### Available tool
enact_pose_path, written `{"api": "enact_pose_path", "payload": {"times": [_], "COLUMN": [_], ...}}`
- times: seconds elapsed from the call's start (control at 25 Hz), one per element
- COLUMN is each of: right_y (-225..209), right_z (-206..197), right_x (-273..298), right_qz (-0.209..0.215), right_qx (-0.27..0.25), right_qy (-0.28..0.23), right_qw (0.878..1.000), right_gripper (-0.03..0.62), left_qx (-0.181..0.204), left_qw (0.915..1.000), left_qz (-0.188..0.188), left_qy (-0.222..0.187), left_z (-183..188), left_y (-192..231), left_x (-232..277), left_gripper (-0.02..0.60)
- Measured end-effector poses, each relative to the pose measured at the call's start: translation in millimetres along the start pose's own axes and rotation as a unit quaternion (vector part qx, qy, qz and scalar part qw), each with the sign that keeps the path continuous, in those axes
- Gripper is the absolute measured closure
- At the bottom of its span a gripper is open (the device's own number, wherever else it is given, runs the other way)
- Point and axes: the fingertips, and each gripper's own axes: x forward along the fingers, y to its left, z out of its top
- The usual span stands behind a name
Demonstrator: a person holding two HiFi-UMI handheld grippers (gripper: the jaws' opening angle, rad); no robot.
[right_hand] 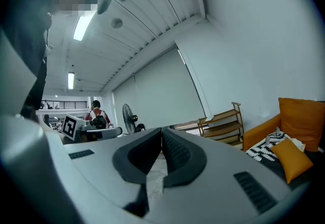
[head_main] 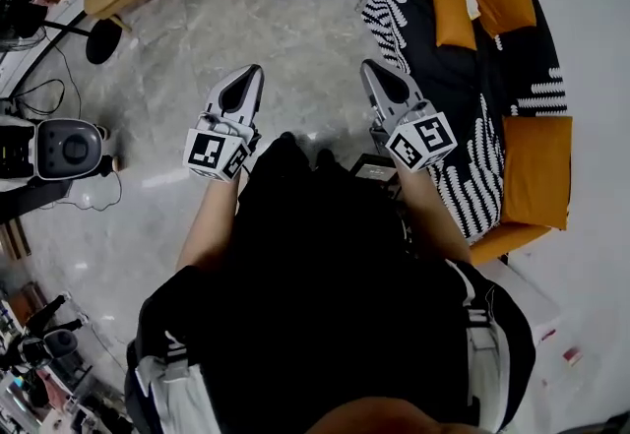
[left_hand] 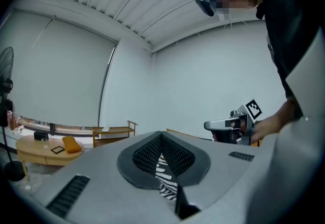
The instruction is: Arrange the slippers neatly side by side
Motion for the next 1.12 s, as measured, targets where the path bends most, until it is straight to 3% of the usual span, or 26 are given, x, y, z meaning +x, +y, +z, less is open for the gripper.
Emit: {"api": "enact_pose_path", "payload": {"times": [0.28,0.52,0.68,0.88,1.12], "right_y": [-28,-72,-97,-124,-144], "right_z": [5,17,32,53,70], "right_x": [33,84,135,182,221], "right_qz": [-0.021,-0.037,-0.041,-0.047,-0.044], "right_qx": [0.006,0.003,-0.003,-0.01,-0.025], "right_qy": [0.012,0.039,0.049,0.045,0.043], "right_qw": [1.0,0.999,0.998,0.998,0.998], "right_gripper": [0.563,0.563,0.563,0.563,0.563], "left_qx": [-0.026,-0.022,-0.028,0.005,0.0], "left_qw": [0.9995,0.9997,0.9996,0.9997,0.9992], "left_qz": [0.014,-0.004,-0.008,-0.025,-0.039], "left_qy": [0.013,0.006,0.005,0.007,-0.004], "left_z": [-12,-7,2,15,23], "left_y": [40,74,120,157,185], "left_x": [27,87,127,170,209], "left_gripper": [0.566,0.566,0.566,0.566,0.566]}}
